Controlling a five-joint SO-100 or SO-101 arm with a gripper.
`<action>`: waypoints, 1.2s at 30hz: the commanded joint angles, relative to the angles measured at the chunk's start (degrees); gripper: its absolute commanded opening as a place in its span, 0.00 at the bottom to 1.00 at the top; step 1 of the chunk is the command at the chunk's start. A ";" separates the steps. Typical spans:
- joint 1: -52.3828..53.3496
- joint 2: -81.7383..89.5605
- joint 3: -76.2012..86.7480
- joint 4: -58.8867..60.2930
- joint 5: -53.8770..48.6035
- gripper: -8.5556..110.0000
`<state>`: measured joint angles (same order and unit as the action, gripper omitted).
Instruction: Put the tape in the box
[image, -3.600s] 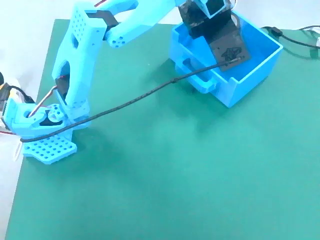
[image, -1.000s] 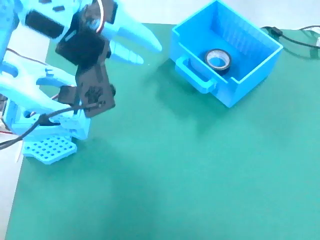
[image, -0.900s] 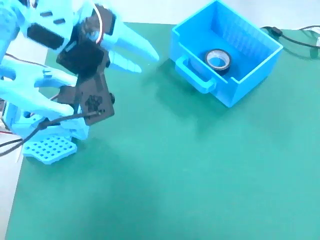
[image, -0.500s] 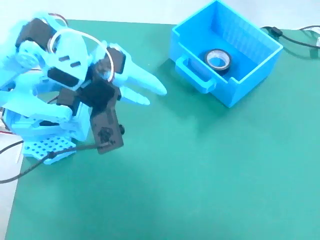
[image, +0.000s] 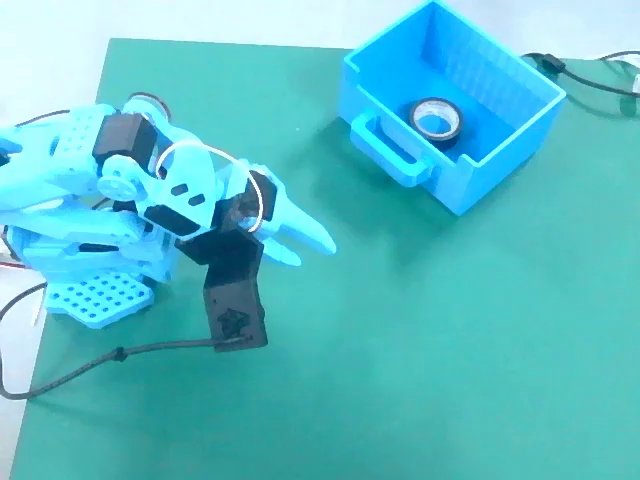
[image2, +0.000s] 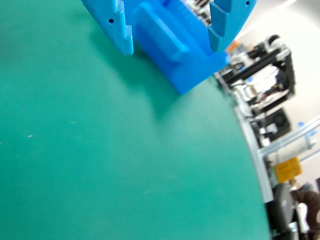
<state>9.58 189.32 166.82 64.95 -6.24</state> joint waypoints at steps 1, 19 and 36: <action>1.32 0.88 2.02 -0.53 0.88 0.23; 3.16 0.88 5.62 -2.55 5.19 0.07; 3.16 0.88 5.62 -2.29 5.89 0.07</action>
<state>11.60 189.49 172.27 62.84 -0.53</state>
